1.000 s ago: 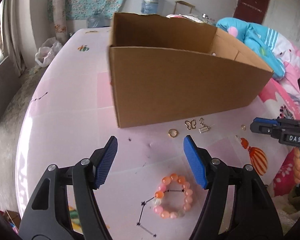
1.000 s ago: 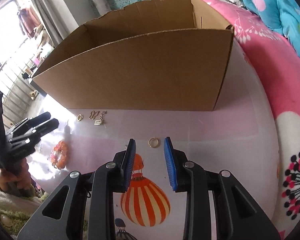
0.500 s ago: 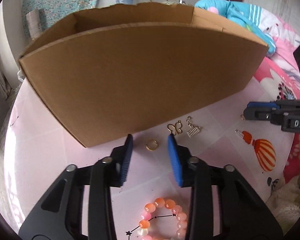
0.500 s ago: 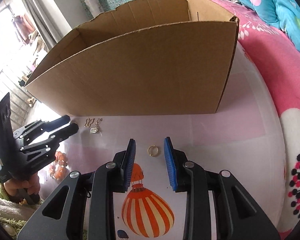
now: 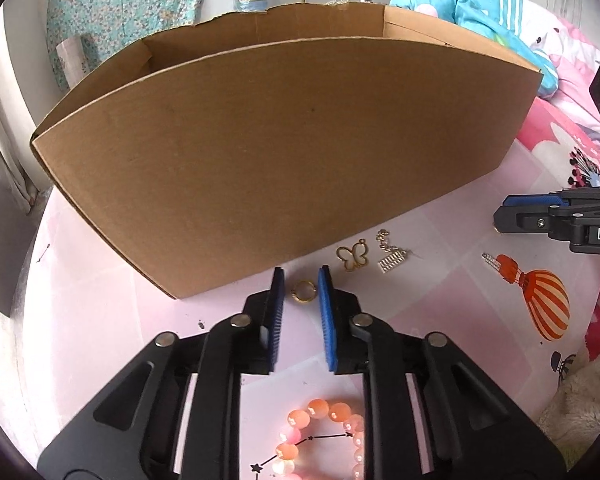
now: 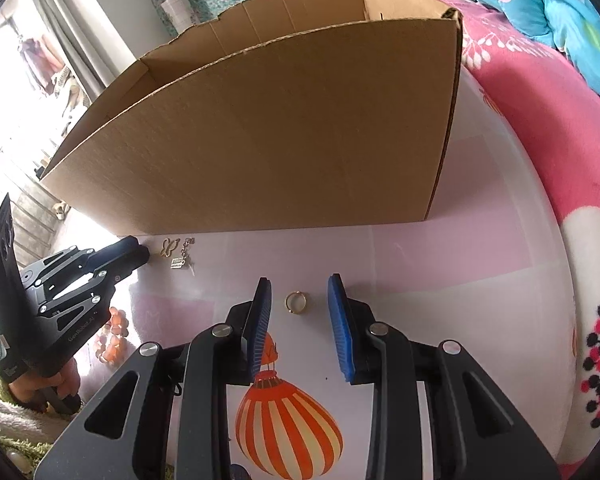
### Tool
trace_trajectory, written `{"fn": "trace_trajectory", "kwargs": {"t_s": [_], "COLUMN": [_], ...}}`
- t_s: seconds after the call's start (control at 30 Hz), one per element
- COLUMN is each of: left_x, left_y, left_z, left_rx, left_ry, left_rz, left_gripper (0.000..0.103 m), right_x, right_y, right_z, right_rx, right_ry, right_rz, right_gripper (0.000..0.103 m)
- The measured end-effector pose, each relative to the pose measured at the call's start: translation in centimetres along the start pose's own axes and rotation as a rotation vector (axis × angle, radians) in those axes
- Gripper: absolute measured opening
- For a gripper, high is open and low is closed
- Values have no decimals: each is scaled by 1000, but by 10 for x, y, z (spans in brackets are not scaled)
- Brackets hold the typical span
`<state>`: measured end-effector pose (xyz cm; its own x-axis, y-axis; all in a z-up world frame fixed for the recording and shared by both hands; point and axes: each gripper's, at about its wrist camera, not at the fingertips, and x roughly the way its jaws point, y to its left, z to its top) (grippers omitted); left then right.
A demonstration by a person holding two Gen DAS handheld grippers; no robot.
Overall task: Organize jewelry
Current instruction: 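Move both grippers back to the table and open them around two gold rings, then close both grippers on the gold rings and drop them into the box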
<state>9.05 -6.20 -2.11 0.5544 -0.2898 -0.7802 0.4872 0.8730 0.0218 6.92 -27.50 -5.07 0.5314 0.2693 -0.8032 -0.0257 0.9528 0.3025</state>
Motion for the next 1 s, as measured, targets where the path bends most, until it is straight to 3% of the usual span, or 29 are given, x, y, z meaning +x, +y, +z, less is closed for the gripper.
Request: {"fn": "trace_trajectory", "kwargs": {"t_s": [0.47, 1.0], "left_x": [-9, -8], "left_y": [2, 0], "left_z": [-10, -11], "left_rx": [-13, -24], "left_ry": [0, -10], "left_rz": [0, 2], "left_gripper": [11, 11], "right_x": [-11, 5], "right_y": [2, 34], "right_z": [-7, -7], "right_rx": [-33, -262], "right_ry": [-29, -28], "right_rz": [-5, -133], "right_gripper": [29, 29]}}
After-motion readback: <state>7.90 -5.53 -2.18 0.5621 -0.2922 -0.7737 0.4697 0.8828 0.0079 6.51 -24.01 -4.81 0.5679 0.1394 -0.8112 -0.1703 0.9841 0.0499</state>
